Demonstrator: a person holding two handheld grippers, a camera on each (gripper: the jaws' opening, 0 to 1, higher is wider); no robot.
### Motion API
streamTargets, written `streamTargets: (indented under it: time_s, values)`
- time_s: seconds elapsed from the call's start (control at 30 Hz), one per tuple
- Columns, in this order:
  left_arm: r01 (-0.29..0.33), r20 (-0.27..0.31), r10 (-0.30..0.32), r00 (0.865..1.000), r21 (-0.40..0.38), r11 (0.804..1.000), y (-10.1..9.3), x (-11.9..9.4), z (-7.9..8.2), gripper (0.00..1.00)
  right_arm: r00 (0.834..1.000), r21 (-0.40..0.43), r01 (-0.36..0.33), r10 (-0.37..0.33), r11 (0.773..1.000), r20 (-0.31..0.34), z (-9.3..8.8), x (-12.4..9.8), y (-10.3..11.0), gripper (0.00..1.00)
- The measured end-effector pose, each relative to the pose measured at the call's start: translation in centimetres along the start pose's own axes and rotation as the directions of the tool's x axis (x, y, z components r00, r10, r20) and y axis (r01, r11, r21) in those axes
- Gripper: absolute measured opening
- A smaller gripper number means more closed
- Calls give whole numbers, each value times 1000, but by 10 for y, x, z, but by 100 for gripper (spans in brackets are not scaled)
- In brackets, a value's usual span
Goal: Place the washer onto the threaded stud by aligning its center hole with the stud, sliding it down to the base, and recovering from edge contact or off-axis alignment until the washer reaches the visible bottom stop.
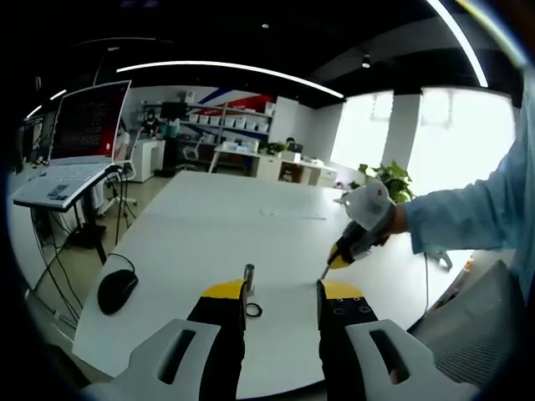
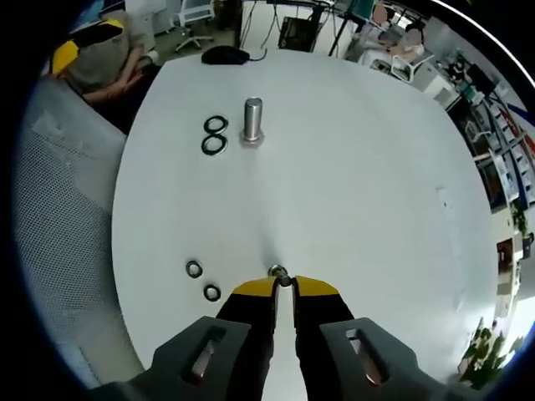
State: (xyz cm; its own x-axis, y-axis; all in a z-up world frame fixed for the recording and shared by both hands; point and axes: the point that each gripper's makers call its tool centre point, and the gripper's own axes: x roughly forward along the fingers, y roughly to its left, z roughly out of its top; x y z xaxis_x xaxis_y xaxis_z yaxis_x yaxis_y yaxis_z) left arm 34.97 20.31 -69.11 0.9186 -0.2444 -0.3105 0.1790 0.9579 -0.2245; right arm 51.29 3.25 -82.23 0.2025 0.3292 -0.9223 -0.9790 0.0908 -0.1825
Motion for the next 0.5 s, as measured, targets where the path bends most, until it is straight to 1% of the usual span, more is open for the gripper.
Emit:
streamTargets:
  time_s: [0.2, 0.33, 0.5]
  values:
    - [0, 1, 0, 1000, 0, 1000, 0, 0, 0, 31, 1000, 6, -13, 13, 1000, -2, -3, -4, 5, 9]
    - [-2, 4, 2, 1000, -1, 1000, 0, 0, 1, 31, 1000, 25, -24, 24, 999, 9, -6, -12, 12, 9]
    - [0, 5, 0, 1000, 0, 1000, 0, 0, 1, 31, 999, 49, -45, 45, 998, 10, -18, -18, 24, 9]
